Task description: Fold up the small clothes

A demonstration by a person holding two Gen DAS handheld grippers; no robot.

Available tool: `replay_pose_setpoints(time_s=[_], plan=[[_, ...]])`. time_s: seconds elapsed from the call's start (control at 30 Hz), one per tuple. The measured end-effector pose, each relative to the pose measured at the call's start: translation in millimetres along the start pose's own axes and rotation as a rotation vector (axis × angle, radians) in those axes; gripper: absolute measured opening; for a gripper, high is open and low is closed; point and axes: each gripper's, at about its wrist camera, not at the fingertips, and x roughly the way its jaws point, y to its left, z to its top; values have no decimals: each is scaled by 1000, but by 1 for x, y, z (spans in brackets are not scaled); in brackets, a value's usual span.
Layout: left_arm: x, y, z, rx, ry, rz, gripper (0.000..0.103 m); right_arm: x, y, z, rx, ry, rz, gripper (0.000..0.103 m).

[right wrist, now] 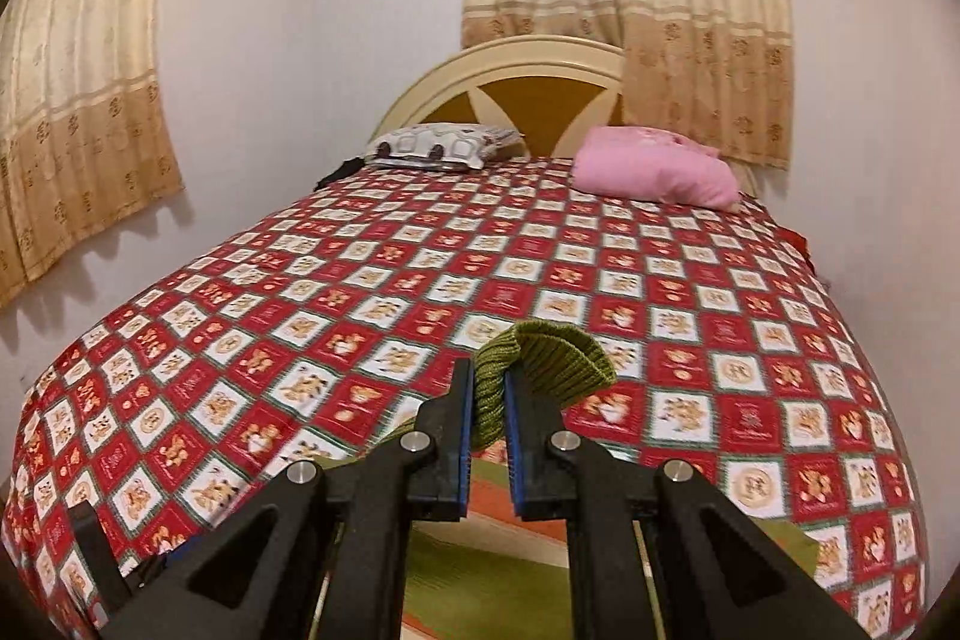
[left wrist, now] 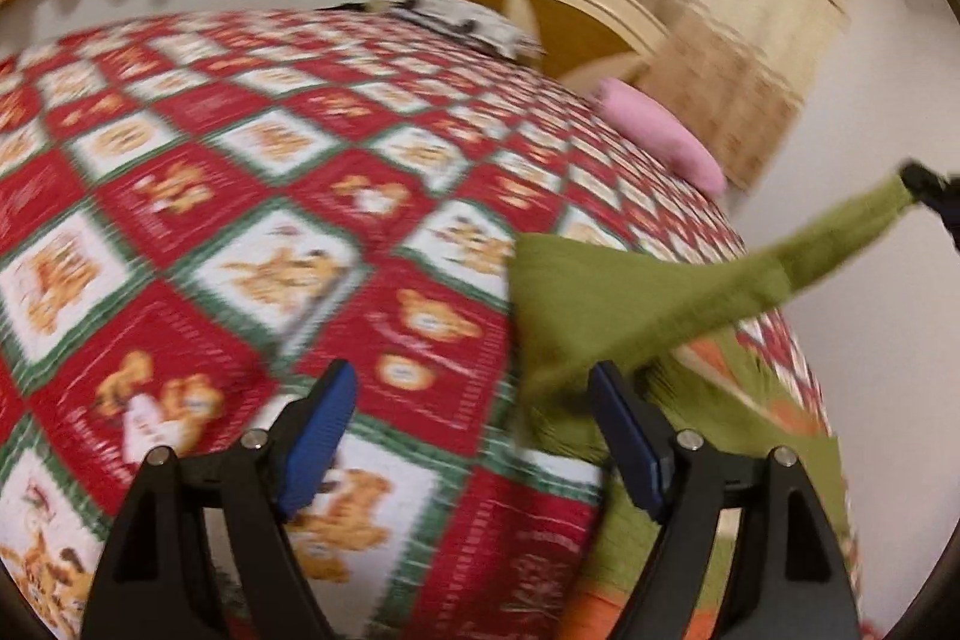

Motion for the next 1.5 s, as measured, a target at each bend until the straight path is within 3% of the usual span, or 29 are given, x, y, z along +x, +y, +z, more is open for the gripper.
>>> replay_pose_setpoints(time_s=[0.13,0.27,0.37,0.47,0.7,0.87,1.0,1.17,1.23,1.3,1.33,1.4,1.5], plan=[[8,-27,-3,144,35,19,91,-6,-18,-5,14,4,-18,9],[28,-43,-9,247,112,148,94,-15,-33,-9,28,-8,-30,9],[40,-27,-7,178,179,202,93,-33,-49,-18,38,-38,-61,9],[33,-18,-6,120,160,160,95,-39,-69,-35,49,-21,-85,9],[35,-27,-10,165,176,171,102,-18,-130,-120,93,144,-217,9],[37,-31,-11,188,184,182,102,-2,-168,-190,224,313,-177,10],[39,-31,-9,181,186,179,102,-16,-173,-225,243,404,-159,30],[39,-31,-10,183,187,183,102,-43,-183,-224,261,383,-165,31],[38,-30,-10,183,186,184,102,-51,-193,-211,330,320,-137,37],[38,-29,-9,179,185,183,102,-46,-203,-198,423,270,-94,53],[38,-29,-9,179,185,183,102,-40,-205,-194,449,269,-76,53],[38,-28,-9,178,183,184,102,-11,-207,-191,477,330,-43,53],[38,-28,-9,180,185,185,102,34,-197,-201,435,462,-86,51]])
